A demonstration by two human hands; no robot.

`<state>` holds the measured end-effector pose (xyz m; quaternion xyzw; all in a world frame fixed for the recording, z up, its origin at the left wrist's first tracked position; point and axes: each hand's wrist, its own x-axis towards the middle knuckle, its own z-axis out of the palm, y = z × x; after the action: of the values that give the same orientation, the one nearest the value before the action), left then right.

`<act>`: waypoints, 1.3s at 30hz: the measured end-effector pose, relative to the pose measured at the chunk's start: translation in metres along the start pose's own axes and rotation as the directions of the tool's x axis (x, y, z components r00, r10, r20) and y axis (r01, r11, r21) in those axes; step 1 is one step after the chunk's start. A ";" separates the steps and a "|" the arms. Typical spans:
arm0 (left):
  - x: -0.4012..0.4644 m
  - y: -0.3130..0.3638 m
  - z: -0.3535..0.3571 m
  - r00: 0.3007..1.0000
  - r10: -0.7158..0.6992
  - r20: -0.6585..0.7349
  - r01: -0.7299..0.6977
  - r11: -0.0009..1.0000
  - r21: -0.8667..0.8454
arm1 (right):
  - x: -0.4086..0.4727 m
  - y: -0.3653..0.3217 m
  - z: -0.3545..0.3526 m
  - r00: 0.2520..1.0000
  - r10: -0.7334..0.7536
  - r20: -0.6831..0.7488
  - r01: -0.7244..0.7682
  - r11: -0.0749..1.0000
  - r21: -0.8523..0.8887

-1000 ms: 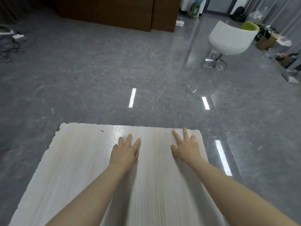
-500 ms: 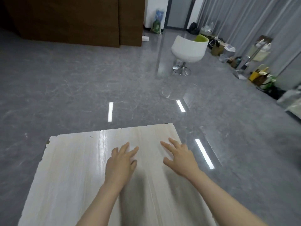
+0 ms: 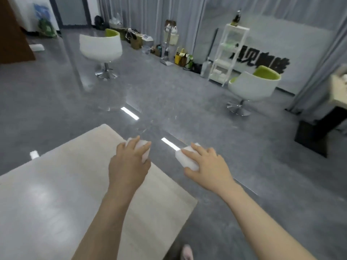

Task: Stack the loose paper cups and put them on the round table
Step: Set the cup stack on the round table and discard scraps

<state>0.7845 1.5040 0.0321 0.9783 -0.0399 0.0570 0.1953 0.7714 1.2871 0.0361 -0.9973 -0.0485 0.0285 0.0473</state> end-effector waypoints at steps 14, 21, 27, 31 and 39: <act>-0.051 0.330 0.113 0.778 0.601 0.181 -0.567 0.797 -0.207 | -0.251 0.265 -0.033 0.731 0.678 -0.084 -0.675 0.735 0.061; -0.131 0.511 0.183 0.577 0.781 0.240 -0.711 0.625 -0.323 | -0.413 0.377 -0.025 0.452 0.888 -0.083 -0.882 0.459 0.104; -0.206 0.631 0.231 0.320 0.904 0.284 -0.830 0.412 -0.376 | -0.516 0.438 -0.004 0.184 0.983 -0.014 -0.970 0.184 0.160; -0.242 0.705 0.268 0.137 0.943 0.305 -0.873 0.260 -0.413 | -0.564 0.464 0.012 0.016 1.000 0.014 -0.978 0.013 0.207; -0.321 0.857 0.318 -0.279 0.933 0.229 -0.830 -0.115 -0.546 | -0.641 0.507 0.013 -0.402 0.915 0.044 -0.888 -0.401 0.226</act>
<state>0.4107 0.6100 0.0237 0.5521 -0.8125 -0.1174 0.1457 0.1809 0.7223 0.0075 -0.5786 0.8107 -0.0243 0.0862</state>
